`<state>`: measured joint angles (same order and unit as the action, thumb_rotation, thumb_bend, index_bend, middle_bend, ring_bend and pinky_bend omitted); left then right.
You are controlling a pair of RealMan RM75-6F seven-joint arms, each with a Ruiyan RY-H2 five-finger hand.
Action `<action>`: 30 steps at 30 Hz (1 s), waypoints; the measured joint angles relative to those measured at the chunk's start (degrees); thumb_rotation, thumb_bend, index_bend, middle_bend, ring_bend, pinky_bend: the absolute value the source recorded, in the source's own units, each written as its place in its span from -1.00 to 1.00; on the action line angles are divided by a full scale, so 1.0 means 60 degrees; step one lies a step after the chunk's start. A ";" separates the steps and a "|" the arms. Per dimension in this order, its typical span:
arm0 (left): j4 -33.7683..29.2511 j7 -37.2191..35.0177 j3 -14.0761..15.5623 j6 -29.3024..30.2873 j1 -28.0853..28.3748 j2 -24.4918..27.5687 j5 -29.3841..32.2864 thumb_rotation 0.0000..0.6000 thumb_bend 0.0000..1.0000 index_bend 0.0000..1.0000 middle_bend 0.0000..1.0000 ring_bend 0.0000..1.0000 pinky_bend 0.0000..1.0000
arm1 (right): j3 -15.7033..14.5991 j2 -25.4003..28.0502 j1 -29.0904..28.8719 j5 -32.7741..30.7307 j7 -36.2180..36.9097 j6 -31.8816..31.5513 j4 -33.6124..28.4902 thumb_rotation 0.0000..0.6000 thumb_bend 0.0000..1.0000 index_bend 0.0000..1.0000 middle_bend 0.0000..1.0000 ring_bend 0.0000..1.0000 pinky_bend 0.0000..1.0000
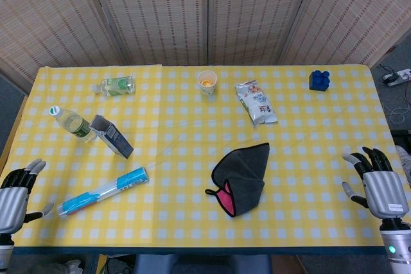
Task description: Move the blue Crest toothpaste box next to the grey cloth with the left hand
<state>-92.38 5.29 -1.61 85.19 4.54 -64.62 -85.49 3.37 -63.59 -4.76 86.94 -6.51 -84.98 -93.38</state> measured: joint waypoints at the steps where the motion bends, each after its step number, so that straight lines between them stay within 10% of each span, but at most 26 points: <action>1: 0.0012 -0.0007 0.0003 0.0014 -0.0013 -0.0013 -0.0004 1.00 -0.76 -0.72 -0.74 -0.66 -0.76 | 0.0006 0.0001 0.0005 0.0006 0.0019 -0.0021 0.0012 1.00 -0.48 -0.49 -0.46 -0.77 -0.79; 30: 0.0024 -0.1402 -0.0181 -0.1183 0.0826 -0.0027 -0.0072 1.00 -0.76 -0.71 -0.61 -0.54 -0.75 | 0.0708 0.0353 0.0027 0.0425 -0.0242 -0.1263 -0.0123 1.00 -0.48 -0.49 -0.47 -0.78 -0.79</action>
<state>-92.24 -3.12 -2.70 78.09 9.50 -64.78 -85.92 7.62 -61.48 -4.60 89.49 -7.96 -92.56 -94.11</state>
